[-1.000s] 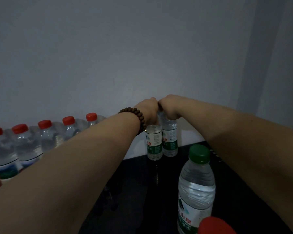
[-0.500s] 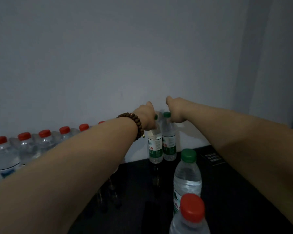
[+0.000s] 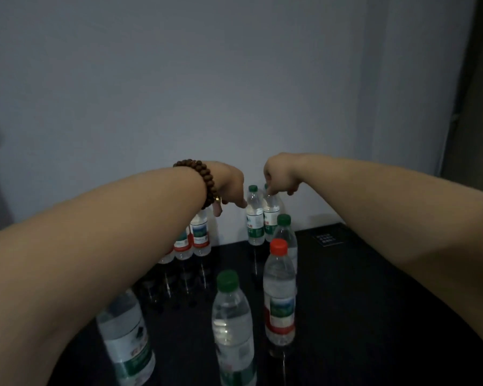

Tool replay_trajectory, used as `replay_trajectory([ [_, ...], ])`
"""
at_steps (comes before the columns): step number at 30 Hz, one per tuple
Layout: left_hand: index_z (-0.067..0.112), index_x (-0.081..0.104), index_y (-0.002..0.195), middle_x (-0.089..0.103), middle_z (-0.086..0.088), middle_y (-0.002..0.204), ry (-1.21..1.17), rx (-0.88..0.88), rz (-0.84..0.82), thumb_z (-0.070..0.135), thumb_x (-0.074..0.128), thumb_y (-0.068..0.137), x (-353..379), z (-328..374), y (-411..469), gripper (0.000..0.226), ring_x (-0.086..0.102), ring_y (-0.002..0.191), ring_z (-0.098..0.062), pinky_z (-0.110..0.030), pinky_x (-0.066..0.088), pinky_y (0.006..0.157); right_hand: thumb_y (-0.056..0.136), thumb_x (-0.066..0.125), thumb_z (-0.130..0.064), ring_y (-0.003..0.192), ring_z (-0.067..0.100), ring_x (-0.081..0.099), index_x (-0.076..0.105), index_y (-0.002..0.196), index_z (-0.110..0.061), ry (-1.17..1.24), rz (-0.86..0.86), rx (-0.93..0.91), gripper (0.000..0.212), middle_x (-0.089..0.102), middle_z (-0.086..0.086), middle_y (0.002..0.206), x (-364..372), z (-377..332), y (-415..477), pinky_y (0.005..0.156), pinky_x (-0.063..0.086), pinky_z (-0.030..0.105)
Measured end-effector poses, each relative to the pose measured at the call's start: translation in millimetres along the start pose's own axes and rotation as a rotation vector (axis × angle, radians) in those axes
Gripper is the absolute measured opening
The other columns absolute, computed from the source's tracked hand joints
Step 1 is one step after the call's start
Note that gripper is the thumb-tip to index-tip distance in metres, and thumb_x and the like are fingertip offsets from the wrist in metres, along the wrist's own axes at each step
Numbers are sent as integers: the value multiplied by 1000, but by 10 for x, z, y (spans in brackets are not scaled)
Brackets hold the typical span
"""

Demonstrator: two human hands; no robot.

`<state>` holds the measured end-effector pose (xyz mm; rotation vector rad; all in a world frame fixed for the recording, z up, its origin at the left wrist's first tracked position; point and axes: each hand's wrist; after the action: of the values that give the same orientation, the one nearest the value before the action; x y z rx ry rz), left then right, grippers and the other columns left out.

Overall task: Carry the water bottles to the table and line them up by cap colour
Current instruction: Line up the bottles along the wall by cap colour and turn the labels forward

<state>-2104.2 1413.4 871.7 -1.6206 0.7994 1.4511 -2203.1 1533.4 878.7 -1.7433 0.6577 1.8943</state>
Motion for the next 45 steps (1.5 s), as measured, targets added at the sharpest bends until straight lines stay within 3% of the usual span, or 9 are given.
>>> replay_trajectory([
  [4, 1, 54, 116, 70, -11, 103, -71, 16, -94, 44, 64, 100, 72, 41, -470, 47, 79, 70, -28, -49, 61, 88, 96, 71, -33, 75, 23, 77, 69, 105, -7, -42, 35, -1, 28, 75, 11, 98, -114, -179, -394, 78, 64, 41],
  [9, 8, 49, 109, 72, -8, 102, -7, 80, -131, 51, 61, 100, 230, 49, -998, 46, 79, 71, -25, -49, 59, 93, 96, 71, -30, 76, 22, 75, 69, 104, -8, -76, 38, -17, 24, 73, 10, 96, -127, -411, -815, 74, 64, 37],
  [14, 4, 68, 114, 75, -6, 108, 318, 25, -88, 56, 59, 99, 355, -104, -1414, 54, 70, 78, -18, -36, 58, 78, 97, 70, -26, 76, 25, 75, 68, 102, -5, -52, -1, -64, 21, 72, 13, 92, -85, -636, -1139, 65, 60, 33],
  [18, 11, 66, 128, 70, -6, 124, 472, -52, -32, 56, 63, 96, 473, -397, -1664, 55, 66, 105, -26, -40, 51, 89, 95, 72, -23, 74, 25, 76, 68, 104, -5, 22, -91, -100, 20, 73, 12, 97, -35, -811, -1289, 69, 64, 37],
  [27, 11, 56, 144, 60, -5, 144, 599, -192, -57, 45, 74, 92, 778, -866, -2149, 65, 59, 128, -27, -42, 51, 106, 88, 81, -29, 81, 32, 78, 58, 138, -12, 66, -268, -124, 57, 64, 15, 127, 75, -1305, -1577, 77, 65, 45],
  [31, 13, 48, 151, 54, -6, 150, 570, -165, -18, 33, 76, 92, 863, -970, -2252, 68, 54, 135, -27, -39, 49, 109, 87, 82, -26, 85, 30, 76, 51, 148, -17, -75, -256, -144, 69, 55, 14, 144, 144, -1461, -1701, 79, 65, 43],
  [36, 14, 43, 154, 49, -7, 155, 457, -137, 52, 20, 78, 91, 1004, -1058, -2210, 73, 51, 138, -27, -39, 49, 109, 90, 78, -22, 89, 27, 74, 48, 150, -19, -139, -250, -146, 67, 60, 8, 132, 268, -1495, -1767, 80, 64, 42],
  [40, 17, 43, 154, 49, -7, 155, 309, -119, 92, 15, 81, 86, 1045, -1156, -2129, 78, 50, 139, -28, -40, 49, 106, 90, 77, -21, 87, 26, 72, 51, 146, -20, -109, -211, -142, 62, 55, -1, 96, 405, -1475, -1729, 74, 65, 36],
  [45, 22, 53, 146, 52, -8, 149, 30, -115, 82, 5, 81, 83, 1141, -1395, -1952, 71, 57, 127, -29, -39, 57, 99, 85, 83, -20, 83, 22, 73, 57, 138, -18, -38, -217, -177, 59, 65, 7, 112, 656, -1441, -1622, 73, 65, 34],
])
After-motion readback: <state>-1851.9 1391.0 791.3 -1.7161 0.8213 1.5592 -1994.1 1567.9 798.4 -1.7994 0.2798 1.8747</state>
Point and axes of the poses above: each hand's wrist, its own y-axis towards the middle knuckle, its own x-axis out of the palm, z = x × y
